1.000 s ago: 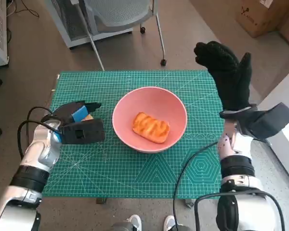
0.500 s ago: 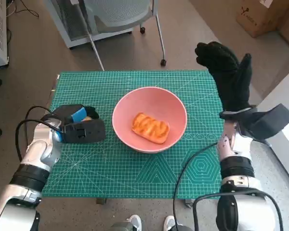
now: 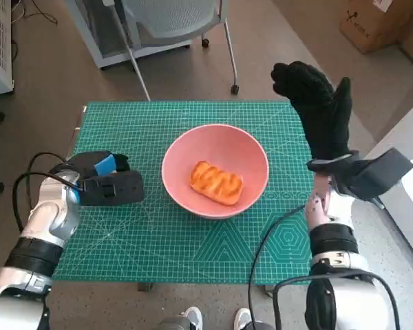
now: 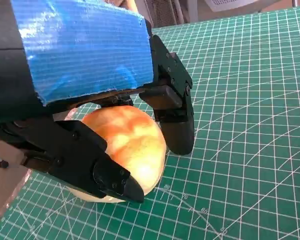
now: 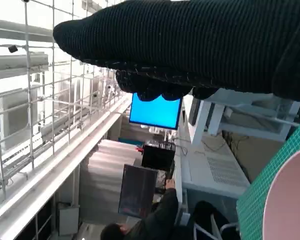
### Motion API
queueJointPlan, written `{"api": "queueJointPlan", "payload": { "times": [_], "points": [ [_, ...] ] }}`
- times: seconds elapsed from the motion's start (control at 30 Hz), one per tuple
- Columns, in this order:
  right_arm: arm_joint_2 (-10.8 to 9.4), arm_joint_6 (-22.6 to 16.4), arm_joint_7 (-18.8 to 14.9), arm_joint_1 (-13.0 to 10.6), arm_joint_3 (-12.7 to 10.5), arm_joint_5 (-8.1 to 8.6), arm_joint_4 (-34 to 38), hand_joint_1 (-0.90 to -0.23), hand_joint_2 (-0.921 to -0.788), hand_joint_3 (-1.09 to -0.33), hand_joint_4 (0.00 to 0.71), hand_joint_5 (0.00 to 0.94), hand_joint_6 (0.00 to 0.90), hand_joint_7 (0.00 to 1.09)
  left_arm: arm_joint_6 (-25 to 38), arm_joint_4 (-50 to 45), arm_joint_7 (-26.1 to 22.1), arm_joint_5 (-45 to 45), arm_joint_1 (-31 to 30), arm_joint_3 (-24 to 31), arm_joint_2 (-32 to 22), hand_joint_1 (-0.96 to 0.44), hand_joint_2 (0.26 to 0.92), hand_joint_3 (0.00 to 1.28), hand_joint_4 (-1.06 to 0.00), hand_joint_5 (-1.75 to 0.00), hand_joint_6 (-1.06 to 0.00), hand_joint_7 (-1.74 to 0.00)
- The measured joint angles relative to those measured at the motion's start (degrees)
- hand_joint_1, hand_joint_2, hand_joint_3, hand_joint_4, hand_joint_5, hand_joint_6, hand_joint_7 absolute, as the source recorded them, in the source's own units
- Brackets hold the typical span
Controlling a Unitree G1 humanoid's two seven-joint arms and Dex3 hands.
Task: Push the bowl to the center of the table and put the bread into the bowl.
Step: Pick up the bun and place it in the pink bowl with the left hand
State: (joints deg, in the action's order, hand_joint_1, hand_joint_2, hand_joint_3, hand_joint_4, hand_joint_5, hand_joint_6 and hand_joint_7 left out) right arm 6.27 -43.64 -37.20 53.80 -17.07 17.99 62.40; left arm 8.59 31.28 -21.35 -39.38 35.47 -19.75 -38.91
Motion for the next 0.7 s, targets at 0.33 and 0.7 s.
{"api": "queueJointPlan", "payload": {
  "times": [0.33, 0.7],
  "points": [
    [0.00, 0.20, -0.92, 0.03, -0.27, 0.29, -0.01, -0.550, -0.921, -0.617, 0.420, 0.000, 0.538, 0.00, 4.94, -17.06, -3.95, 1.59, -1.84, 5.55, -2.60, 0.00, 0.920, 0.08, -0.66, -1.21, -0.63, -1.15],
    [0.00, 0.42, -1.44, 0.04, -0.55, 0.35, 0.03, -0.567, -0.921, -0.616, 0.419, 0.000, 0.538, 0.00, 1.98, -36.46, -3.16, 5.49, -1.55, 11.48, -1.42, 0.00, 0.920, 0.03, -0.72, -1.10, -0.67, -1.15]
  ]
}}
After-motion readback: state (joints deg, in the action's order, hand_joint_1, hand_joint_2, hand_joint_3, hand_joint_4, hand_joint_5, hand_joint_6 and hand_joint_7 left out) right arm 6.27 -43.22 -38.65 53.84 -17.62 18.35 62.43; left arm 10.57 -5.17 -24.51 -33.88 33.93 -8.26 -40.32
